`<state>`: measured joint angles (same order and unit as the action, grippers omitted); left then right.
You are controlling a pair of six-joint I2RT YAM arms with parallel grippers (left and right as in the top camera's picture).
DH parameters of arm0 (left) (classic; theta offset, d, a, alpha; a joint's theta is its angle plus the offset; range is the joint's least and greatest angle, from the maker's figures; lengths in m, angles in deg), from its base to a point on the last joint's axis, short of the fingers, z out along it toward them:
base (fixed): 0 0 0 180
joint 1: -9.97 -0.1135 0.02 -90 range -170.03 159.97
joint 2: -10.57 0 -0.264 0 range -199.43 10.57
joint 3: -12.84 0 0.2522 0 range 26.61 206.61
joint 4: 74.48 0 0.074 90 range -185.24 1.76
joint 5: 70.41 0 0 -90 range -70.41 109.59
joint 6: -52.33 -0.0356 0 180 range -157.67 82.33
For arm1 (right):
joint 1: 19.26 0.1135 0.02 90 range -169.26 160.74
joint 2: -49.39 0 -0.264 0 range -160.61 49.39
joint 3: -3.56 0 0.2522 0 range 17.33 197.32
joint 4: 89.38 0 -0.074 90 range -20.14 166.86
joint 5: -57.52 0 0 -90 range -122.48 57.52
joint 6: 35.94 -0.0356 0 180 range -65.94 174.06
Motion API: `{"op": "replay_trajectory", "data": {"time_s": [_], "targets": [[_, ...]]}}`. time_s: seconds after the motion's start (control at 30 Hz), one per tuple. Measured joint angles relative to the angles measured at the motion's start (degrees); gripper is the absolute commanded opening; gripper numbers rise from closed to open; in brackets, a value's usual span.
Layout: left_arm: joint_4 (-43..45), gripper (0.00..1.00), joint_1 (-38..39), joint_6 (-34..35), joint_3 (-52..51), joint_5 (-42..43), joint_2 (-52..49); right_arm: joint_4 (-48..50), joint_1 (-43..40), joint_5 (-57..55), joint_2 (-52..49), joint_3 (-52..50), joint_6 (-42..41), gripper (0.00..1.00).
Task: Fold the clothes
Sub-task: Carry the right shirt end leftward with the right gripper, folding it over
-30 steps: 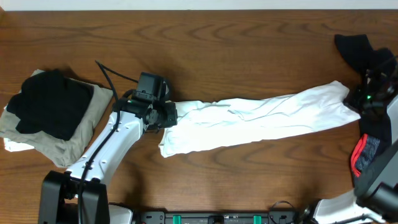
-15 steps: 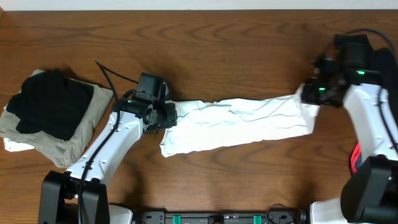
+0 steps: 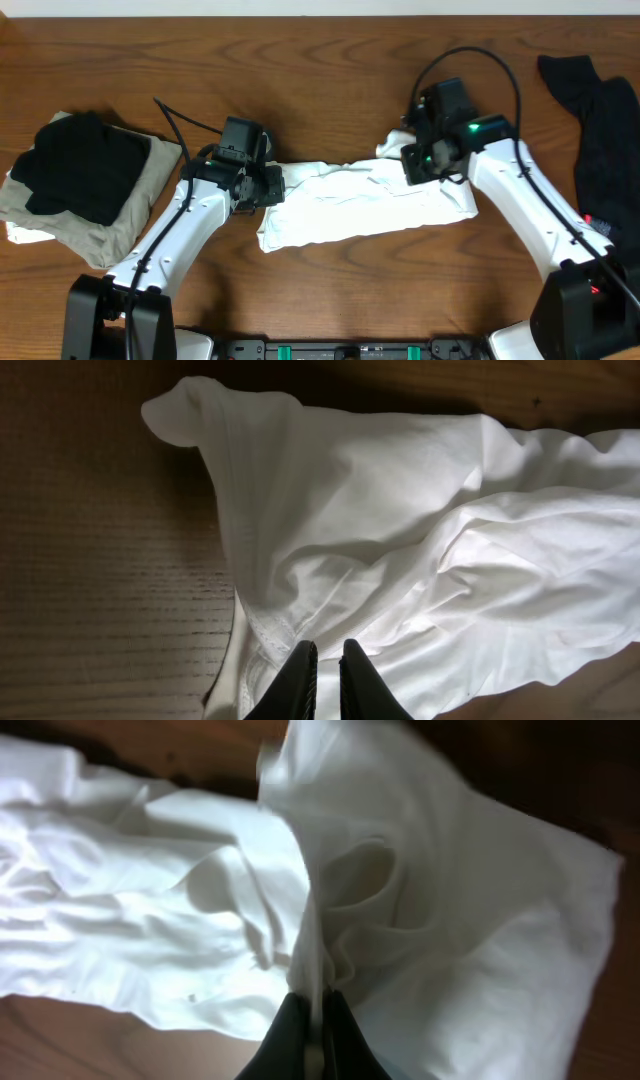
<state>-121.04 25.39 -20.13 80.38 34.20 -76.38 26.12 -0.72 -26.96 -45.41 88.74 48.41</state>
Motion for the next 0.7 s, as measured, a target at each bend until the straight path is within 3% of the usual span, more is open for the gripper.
{"op": "replay_trajectory", "data": {"time_s": [0.53,0.7], "targets": [[-0.4,0.11,0.0,0.0,0.0,0.0,0.0,-4.5,6.4,-1.1,-6.7,0.0,-1.4,0.02],[-0.4,0.12,0.0,0.0,0.0,0.0,0.0,-6.1,7.1,-0.6,-6.7,0.0,-0.5,0.12]]}}
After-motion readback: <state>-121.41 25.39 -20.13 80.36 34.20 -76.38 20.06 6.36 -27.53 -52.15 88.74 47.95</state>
